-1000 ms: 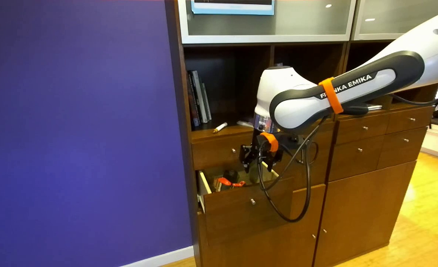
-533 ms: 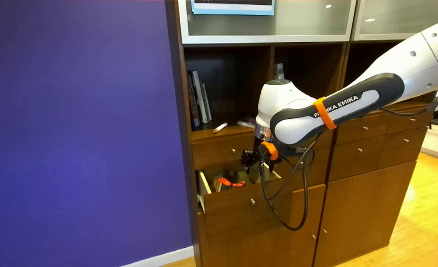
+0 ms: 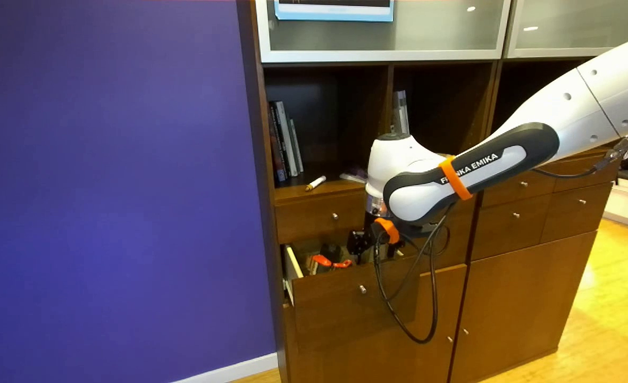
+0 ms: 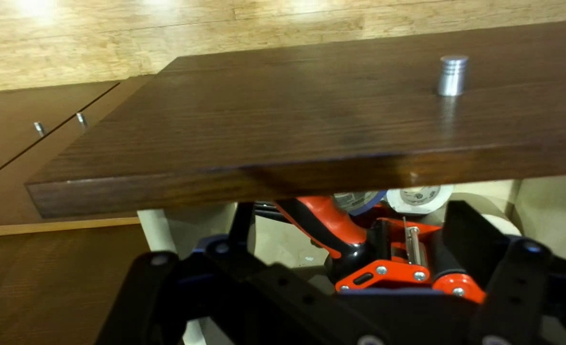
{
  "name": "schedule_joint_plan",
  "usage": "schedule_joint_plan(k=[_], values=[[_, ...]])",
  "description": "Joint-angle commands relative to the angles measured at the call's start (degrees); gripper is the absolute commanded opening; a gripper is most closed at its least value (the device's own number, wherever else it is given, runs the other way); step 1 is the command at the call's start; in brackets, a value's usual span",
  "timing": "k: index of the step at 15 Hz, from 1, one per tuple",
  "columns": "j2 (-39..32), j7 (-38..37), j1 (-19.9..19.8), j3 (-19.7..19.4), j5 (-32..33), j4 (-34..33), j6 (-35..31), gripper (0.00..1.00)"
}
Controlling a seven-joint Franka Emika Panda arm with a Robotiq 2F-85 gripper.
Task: Open the second top drawers on the left
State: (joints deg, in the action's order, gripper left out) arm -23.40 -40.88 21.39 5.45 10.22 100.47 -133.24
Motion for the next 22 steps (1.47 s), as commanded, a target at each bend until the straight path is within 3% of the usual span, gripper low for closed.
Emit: schedule_joint_plan(k=[1, 7, 12, 17, 22], values=[[1.5, 3.6, -1.2, 2.1, -5.3, -0.4, 6.2, 1.00], [2.5, 8.9, -2.4, 3.4, -12.5, -2.5, 19.3, 1.00], [5.3, 5.6, -1.5, 0.5, -6.3, -0.9, 12.5, 1.00], [12.5, 4.1, -3.8, -0.6, -5.5, 2.9, 10.5, 1.00], [19.3, 10.4, -7.2, -0.9, 1.4, 11.3, 11.1, 1.00]])
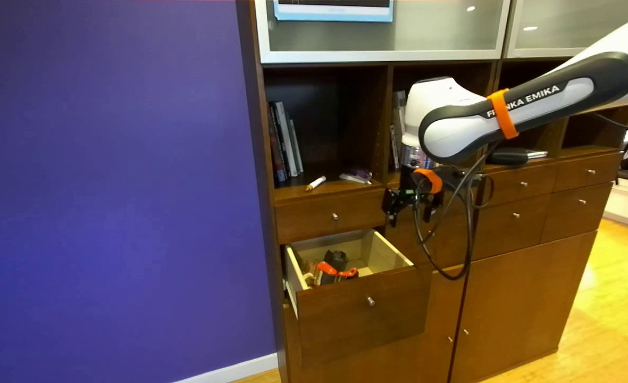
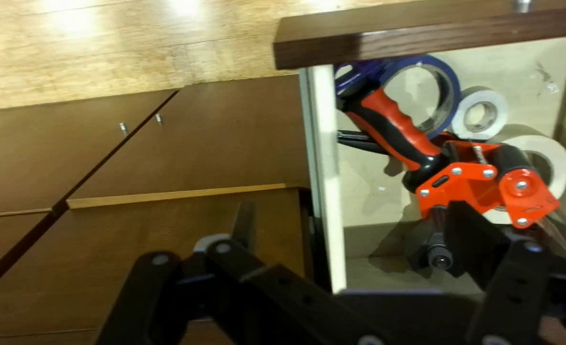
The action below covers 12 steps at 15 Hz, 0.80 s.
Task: Open the second top drawers on the left
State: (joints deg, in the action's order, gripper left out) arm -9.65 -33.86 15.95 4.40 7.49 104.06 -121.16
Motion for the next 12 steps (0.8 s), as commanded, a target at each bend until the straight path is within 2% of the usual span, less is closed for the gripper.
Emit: schedule_joint_plan(k=[1, 2, 4, 6, 7, 9, 12], values=[[7.1, 3.9, -2.7, 0.1, 4.8, 10.5, -1.6, 1.00], [8.3, 4.4, -3.5, -0.2, 6.6, 12.8, -2.3, 1.00], [10.5, 7.5, -6.1, -0.6, 5.3, 18.6, -7.6, 1.00], [11.5, 6.4, -8.3, -1.3, 4.2, 21.8, -17.1, 1.00], [7.9, 6.3, -7.7, -0.1, 5.1, 16.6, -10.0, 1.00], [8.9, 6.4, -9.2, -0.7, 5.0, 19.3, -15.2, 1.00], [9.6, 6.4, -9.2, -0.6, 4.9, 20.0, -15.9, 1.00]])
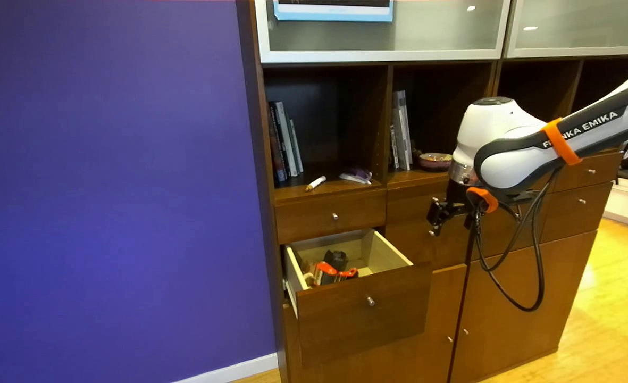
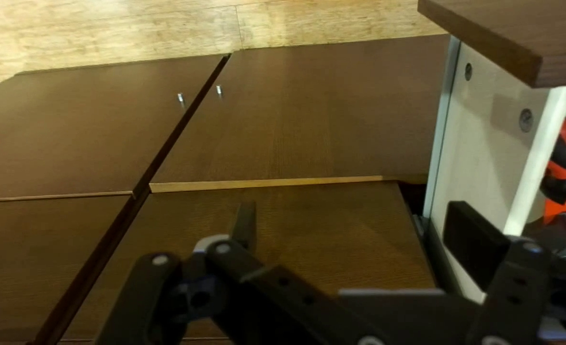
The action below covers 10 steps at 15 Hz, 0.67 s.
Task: Open the second top drawers on the left
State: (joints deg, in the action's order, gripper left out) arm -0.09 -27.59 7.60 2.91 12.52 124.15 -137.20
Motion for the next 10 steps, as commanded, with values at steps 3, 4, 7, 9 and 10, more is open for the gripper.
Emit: schedule_joint_plan(k=[3, 4, 7, 9, 10], values=[[-1.4, 7.0, -1.7, 0.2, -2.2, -1.1, 0.5, 1.00], [-2.4, 11.2, -2.4, -0.4, -4.7, -1.4, -1.0, 1.00], [-5.4, 17.7, -4.7, -1.8, -6.2, -2.9, -3.3, 1.00], [-7.8, 22.1, -6.2, -2.3, -9.3, -4.1, -5.5, 1.00], [-9.0, 23.6, -6.9, -2.5, -10.0, -4.8, -6.3, 1.00]])
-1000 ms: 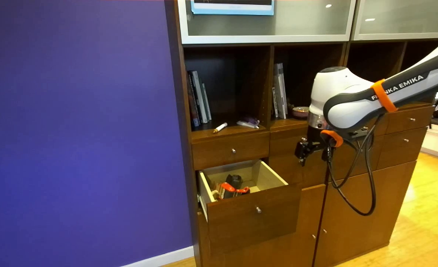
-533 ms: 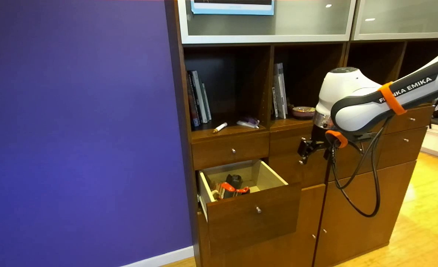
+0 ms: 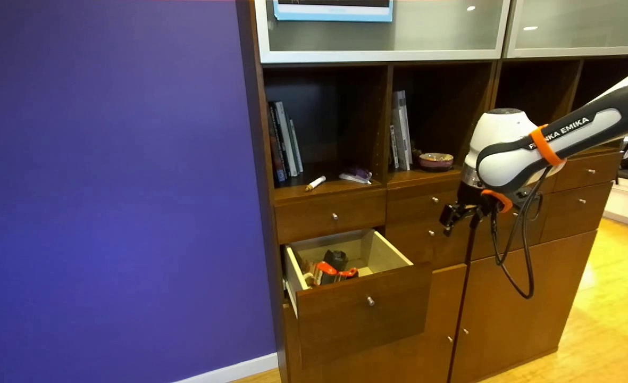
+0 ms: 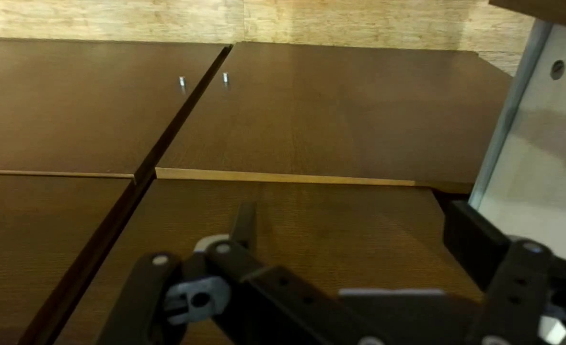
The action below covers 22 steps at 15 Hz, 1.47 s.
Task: Open the second top drawers on the left
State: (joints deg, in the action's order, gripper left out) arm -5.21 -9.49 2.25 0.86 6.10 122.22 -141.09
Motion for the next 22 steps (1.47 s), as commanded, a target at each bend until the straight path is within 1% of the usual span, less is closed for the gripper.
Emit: schedule_joint_plan(k=[1, 5, 9, 10, 11, 12, 13, 16, 17, 18, 22], values=[[-5.3, 6.8, -2.1, -0.5, -5.2, -3.6, -3.6, 1.00], [-10.2, 9.7, -3.0, 0.2, -8.4, -6.9, -7.6, 1.00], [-14.1, 8.7, -2.9, 0.1, -8.3, -10.5, -10.3, 0.99], [-15.0, 8.5, -2.9, 0.0, -8.1, -11.3, -10.7, 0.93], [-15.7, 8.3, -2.9, -0.2, -7.9, -12.1, -10.9, 0.90], [-16.5, 8.3, -2.9, -0.2, -7.9, -12.9, -11.1, 0.73], [-17.3, 8.1, -2.9, -0.3, -7.7, -13.6, -11.1, 0.64], [-19.2, 7.8, -2.8, -0.6, -7.1, -15.5, -11.0, 0.58], [-19.9, 7.7, -2.7, -0.8, -7.0, -16.0, -11.2, 0.57], [-20.4, 7.6, -2.7, -1.0, -6.8, -16.5, -11.6, 0.60], [-22.1, 7.6, -2.9, -1.1, -7.1, -17.8, -12.9, 0.61]])
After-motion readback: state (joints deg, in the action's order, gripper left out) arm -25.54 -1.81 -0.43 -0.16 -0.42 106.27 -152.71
